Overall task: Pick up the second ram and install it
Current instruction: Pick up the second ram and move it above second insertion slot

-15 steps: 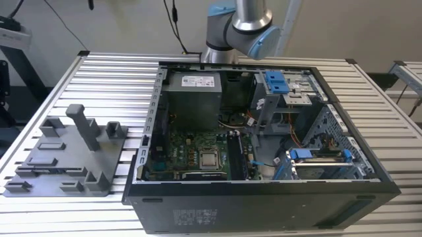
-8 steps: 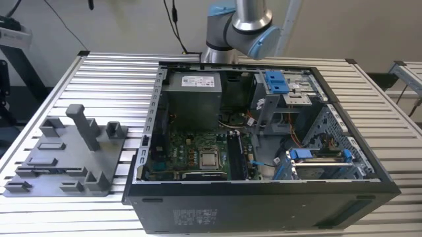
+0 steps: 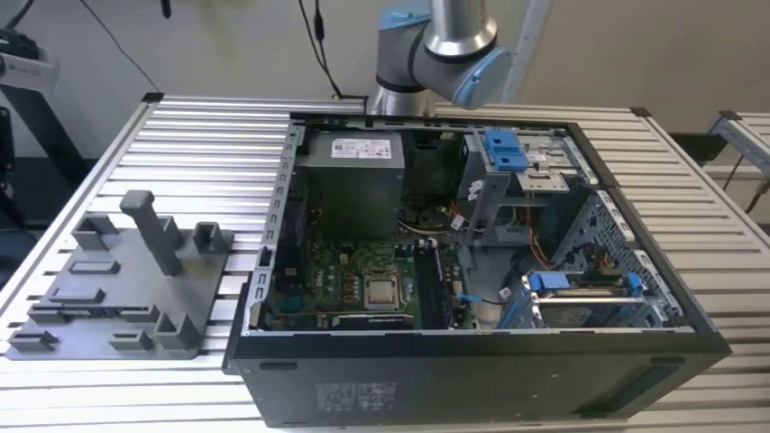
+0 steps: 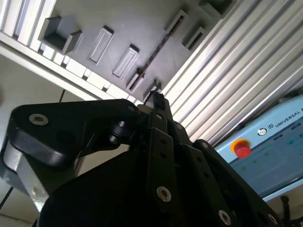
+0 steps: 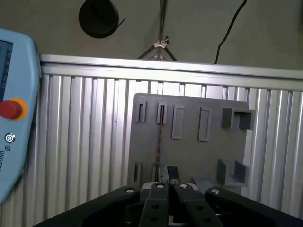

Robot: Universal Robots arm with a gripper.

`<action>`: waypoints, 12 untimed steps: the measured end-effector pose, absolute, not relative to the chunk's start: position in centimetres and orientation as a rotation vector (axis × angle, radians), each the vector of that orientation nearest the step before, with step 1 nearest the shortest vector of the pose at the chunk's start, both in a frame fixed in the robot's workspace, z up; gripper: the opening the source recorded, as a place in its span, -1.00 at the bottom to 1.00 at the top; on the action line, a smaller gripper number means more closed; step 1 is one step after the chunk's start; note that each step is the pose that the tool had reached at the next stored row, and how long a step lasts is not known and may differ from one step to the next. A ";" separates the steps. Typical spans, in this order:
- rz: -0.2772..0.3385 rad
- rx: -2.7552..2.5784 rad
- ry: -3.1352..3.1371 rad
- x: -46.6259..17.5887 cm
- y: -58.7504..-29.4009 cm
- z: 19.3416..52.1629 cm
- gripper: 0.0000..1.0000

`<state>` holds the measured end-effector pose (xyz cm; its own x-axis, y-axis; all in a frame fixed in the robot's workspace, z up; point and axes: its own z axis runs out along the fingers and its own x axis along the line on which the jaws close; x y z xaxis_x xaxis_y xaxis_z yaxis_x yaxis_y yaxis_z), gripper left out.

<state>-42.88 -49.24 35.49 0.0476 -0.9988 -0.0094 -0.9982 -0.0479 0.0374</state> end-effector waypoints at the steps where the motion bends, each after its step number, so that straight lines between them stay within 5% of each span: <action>1: -0.057 2.256 -2.151 -42.9 -49.2 35.5 -0.79; 12: -0.058 2.261 -2.144 -42.9 -49.2 35.4 -0.79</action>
